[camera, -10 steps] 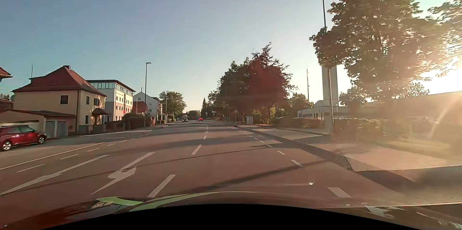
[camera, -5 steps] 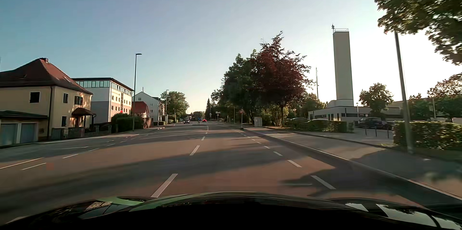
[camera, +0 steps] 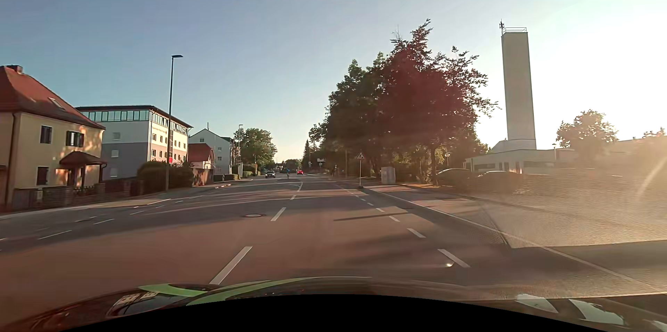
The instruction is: Follow the waypoints while adhering to traffic rules and regulations
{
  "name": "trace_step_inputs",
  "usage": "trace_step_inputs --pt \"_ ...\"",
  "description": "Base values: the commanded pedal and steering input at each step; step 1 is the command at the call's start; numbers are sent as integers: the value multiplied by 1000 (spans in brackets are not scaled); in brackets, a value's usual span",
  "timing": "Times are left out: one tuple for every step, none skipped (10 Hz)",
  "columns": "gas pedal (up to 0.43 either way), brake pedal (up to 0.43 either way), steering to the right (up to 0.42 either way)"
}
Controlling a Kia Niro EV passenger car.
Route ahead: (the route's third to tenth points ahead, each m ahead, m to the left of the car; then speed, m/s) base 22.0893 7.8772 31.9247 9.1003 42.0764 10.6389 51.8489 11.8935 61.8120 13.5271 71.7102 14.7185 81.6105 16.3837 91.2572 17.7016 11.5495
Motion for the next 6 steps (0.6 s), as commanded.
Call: trace_step_inputs --pt "98 0 -20" --pt "98 0 -20" --pt "98 0 -20" --pt "98 0 -20" --pt "98 0 -20" --pt "98 0 -20"
